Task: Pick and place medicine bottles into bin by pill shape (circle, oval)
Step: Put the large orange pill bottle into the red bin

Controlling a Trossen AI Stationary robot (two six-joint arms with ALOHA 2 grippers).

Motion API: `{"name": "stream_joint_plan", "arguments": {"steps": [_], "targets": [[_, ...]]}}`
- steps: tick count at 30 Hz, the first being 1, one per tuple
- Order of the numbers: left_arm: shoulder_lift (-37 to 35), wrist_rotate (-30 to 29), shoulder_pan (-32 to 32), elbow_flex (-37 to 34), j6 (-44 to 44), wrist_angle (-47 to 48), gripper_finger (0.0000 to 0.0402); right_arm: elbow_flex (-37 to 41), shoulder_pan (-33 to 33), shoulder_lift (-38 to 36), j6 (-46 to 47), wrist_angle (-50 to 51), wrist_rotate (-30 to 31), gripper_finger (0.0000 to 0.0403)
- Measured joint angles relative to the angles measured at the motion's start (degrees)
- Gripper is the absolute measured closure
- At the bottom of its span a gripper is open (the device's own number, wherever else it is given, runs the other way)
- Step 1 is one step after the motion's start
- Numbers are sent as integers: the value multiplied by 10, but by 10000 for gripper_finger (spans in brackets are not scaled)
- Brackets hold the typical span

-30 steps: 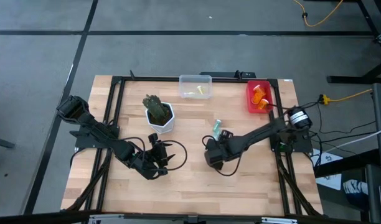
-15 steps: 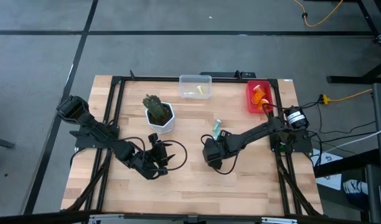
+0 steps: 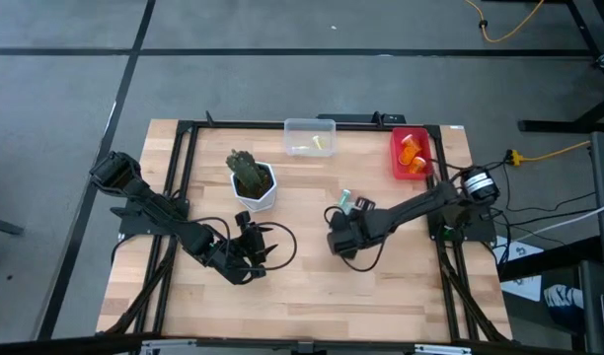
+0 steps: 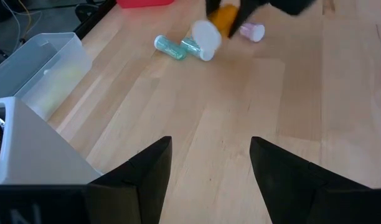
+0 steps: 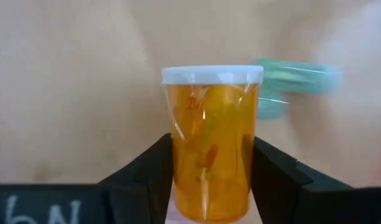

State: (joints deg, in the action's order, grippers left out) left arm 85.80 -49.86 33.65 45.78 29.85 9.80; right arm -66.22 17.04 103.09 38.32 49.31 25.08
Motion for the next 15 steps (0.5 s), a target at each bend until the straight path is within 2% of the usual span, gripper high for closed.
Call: {"name": "stream_joint_plan", "arguments": {"steps": [9,15], "targets": [[0,0,0,0,0,0,191,-1,-5,-67,158,214,148,219],[0,0,0,0,0,0,191,0,-50,-99,230,332,189,218]]}}
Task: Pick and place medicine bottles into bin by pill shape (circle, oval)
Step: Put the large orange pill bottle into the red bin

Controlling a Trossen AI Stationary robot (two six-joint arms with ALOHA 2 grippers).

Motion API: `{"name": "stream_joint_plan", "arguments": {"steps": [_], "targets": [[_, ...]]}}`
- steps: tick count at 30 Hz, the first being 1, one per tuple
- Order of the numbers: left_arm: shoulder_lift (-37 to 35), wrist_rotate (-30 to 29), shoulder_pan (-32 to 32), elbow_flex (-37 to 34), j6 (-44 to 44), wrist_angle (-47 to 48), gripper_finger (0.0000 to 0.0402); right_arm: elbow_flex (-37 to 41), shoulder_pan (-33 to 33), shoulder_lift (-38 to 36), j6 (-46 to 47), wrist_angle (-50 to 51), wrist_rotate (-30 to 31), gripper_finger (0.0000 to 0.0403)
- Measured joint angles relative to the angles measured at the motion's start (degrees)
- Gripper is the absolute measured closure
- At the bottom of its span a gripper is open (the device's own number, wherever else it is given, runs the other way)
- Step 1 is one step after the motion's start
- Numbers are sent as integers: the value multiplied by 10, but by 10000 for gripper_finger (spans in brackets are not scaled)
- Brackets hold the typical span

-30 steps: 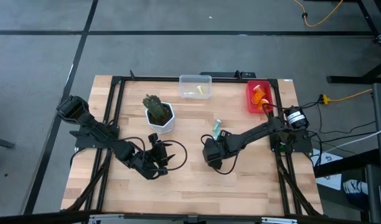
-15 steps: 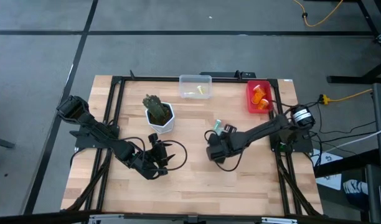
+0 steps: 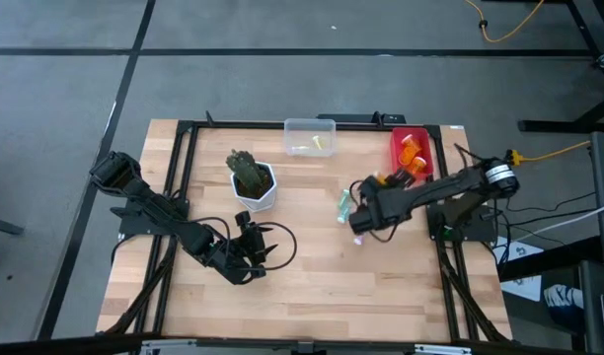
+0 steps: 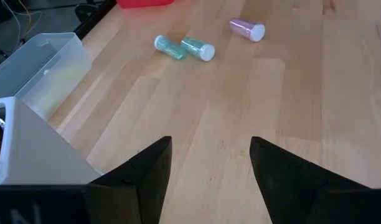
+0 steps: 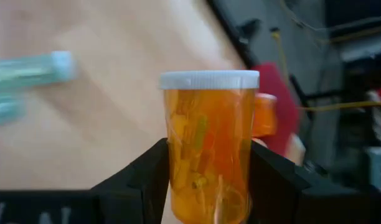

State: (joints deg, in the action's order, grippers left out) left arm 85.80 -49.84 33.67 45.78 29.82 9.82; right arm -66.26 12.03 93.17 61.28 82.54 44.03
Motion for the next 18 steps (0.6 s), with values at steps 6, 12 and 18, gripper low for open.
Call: {"name": "stream_joint_plan", "arguments": {"steps": [6,12,18], "targets": [[0,0,0,0,0,0,191,0,-81,-45,-2,56,27,218],[0,0,0,0,0,0,191,0,-182,-91,-47,56,31,218],[0,0,0,0,0,0,191,1,-297,-104,-147,6,13,218]]}}
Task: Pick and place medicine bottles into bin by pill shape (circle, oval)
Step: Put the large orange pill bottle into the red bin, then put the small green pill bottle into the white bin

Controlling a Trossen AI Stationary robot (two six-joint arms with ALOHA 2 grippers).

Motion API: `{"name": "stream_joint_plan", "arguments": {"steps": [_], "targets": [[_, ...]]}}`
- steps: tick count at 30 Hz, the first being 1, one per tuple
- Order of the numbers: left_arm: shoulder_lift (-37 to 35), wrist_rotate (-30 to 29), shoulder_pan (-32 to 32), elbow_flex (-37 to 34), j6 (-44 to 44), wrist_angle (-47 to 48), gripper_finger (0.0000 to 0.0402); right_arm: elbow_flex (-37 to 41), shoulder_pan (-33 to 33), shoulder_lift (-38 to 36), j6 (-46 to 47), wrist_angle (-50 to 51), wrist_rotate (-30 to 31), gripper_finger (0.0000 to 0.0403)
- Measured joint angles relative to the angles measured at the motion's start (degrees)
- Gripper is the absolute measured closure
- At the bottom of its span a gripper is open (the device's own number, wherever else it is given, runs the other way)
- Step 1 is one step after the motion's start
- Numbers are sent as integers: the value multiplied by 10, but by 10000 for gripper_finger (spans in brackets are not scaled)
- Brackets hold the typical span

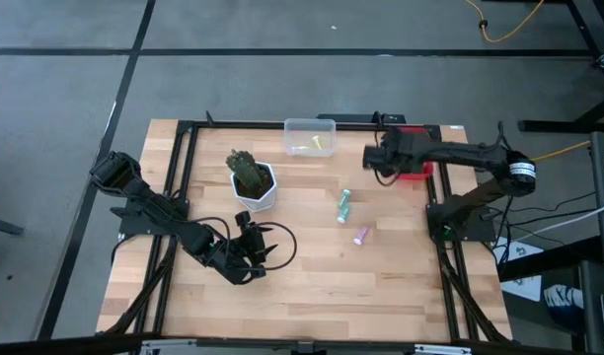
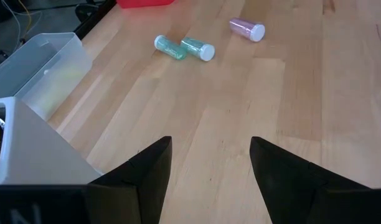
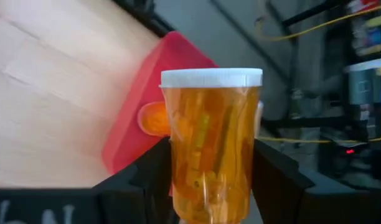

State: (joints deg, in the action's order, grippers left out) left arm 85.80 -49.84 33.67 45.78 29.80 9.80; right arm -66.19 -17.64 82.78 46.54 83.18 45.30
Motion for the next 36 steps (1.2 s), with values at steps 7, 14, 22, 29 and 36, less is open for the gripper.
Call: {"name": "stream_joint_plan", "arguments": {"steps": [7,14,22,29,36], "targets": [[0,0,0,0,0,0,191,0,-127,11,-201,-155,-96,218],[0,0,0,0,-4,0,191,0,-224,14,-227,-166,-149,218],[0,0,0,0,-1,0,191,0,-268,14,-215,-182,-184,218],[0,0,0,0,0,0,191,0,-290,14,-243,-181,-214,187],[0,0,0,0,0,0,191,0,-313,14,-231,-181,-219,149]]}}
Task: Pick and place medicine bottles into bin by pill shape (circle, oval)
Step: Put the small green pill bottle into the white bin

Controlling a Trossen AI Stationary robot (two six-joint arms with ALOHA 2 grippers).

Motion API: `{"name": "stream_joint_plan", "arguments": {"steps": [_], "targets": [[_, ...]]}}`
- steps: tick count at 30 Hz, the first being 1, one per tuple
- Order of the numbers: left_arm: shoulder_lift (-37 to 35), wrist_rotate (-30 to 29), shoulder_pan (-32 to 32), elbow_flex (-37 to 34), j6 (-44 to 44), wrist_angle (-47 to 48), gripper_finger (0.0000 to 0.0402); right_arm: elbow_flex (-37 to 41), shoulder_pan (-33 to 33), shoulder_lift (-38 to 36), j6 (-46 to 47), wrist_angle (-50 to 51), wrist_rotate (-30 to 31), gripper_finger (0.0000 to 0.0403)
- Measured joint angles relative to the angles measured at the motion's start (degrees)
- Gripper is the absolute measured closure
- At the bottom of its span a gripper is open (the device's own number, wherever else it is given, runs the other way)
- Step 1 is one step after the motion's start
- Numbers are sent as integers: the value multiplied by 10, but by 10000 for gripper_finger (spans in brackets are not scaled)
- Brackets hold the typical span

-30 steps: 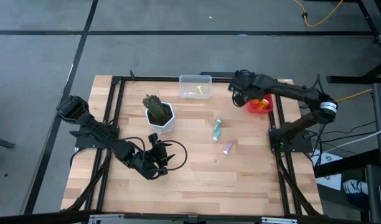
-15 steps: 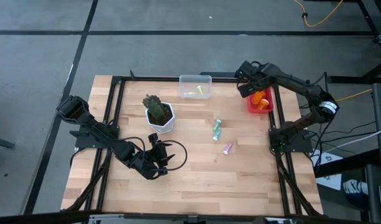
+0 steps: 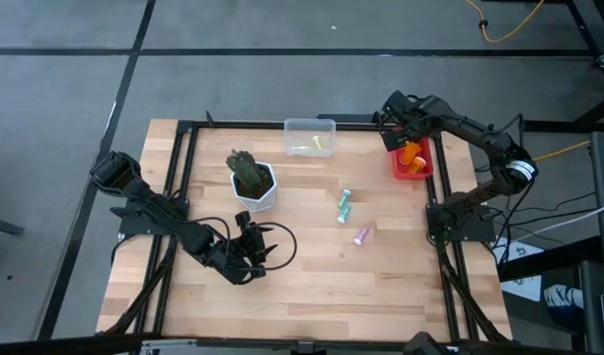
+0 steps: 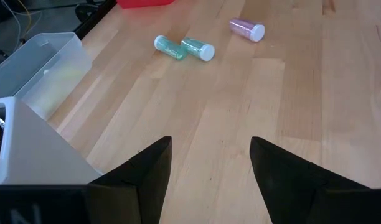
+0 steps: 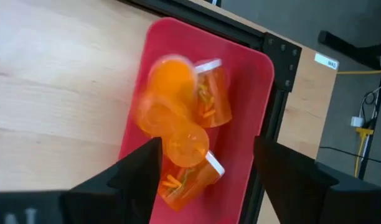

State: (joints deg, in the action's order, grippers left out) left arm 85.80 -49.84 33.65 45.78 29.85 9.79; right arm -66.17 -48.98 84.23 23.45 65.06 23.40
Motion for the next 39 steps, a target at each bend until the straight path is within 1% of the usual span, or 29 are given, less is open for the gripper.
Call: {"name": "stream_joint_plan", "arguments": {"steps": [8,10,13,17,19,24,28,30,35,39], "targets": [[0,0,0,0,0,0,191,0,0,0,3,0,-8,149],[0,0,0,0,0,0,191,0,0,0,4,0,-30,149],[0,0,0,0,0,0,191,0,10,0,6,-5,-78,149],[0,0,0,0,0,0,191,25,51,0,-23,-50,-112,149],[0,0,0,0,0,0,191,49,75,0,-43,-94,-124,149],[0,0,0,0,0,0,191,120,137,1,-87,-218,-200,149],[0,0,0,0,-2,0,191,152,187,1,-99,-300,-207,149],[0,0,0,0,-4,0,191,164,210,1,-103,-337,-222,149],[0,0,0,0,-4,0,191,196,265,1,-120,-396,-293,149],[0,0,0,0,-4,0,191,218,303,1,-193,-424,-291,149]]}}
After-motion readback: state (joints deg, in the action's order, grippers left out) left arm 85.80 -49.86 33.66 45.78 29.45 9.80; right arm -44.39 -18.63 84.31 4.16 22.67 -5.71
